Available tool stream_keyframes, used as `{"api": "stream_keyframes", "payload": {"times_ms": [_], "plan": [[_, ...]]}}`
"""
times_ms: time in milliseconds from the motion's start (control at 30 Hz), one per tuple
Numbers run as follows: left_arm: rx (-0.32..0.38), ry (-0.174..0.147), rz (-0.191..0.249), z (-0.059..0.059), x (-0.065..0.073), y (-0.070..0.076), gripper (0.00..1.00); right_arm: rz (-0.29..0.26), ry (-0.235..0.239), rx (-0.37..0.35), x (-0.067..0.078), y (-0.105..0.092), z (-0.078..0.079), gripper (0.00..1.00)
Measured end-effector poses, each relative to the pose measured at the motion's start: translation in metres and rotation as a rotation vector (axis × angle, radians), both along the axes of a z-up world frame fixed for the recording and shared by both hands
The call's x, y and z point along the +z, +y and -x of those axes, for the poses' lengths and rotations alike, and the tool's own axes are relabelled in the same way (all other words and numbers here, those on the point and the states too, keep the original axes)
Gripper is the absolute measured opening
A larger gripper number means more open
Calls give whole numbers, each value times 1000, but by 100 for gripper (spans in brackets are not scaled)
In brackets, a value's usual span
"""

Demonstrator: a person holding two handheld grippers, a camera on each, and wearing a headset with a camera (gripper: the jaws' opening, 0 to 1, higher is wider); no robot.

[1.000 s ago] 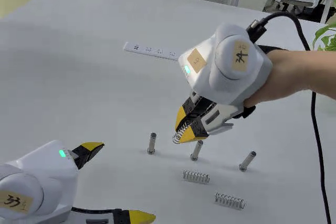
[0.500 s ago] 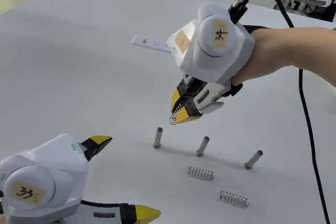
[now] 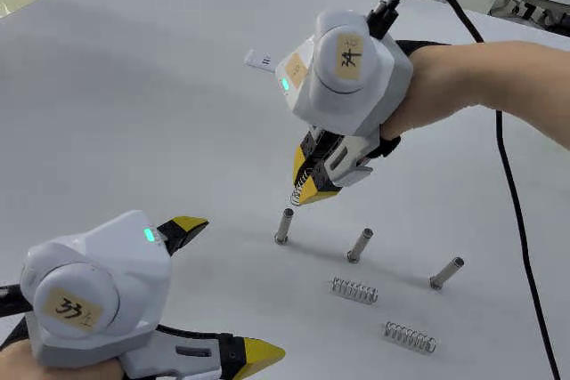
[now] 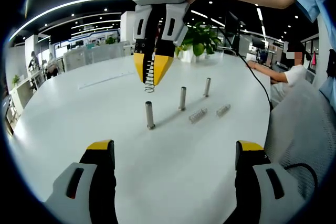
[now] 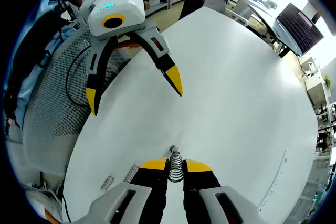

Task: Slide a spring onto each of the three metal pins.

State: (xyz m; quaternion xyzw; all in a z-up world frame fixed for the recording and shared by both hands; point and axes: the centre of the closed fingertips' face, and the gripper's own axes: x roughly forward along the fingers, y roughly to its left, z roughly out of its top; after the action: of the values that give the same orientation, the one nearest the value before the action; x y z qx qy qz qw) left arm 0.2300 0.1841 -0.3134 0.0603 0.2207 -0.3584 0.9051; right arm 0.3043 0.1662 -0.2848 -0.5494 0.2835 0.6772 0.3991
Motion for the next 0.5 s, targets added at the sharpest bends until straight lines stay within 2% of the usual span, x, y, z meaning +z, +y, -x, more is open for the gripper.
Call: {"api": "stream_keyframes", "payload": {"times_ms": [500], "plan": [[0, 6, 3, 0, 0, 1, 93, 42, 0, 11, -13, 3, -1, 7]]}}
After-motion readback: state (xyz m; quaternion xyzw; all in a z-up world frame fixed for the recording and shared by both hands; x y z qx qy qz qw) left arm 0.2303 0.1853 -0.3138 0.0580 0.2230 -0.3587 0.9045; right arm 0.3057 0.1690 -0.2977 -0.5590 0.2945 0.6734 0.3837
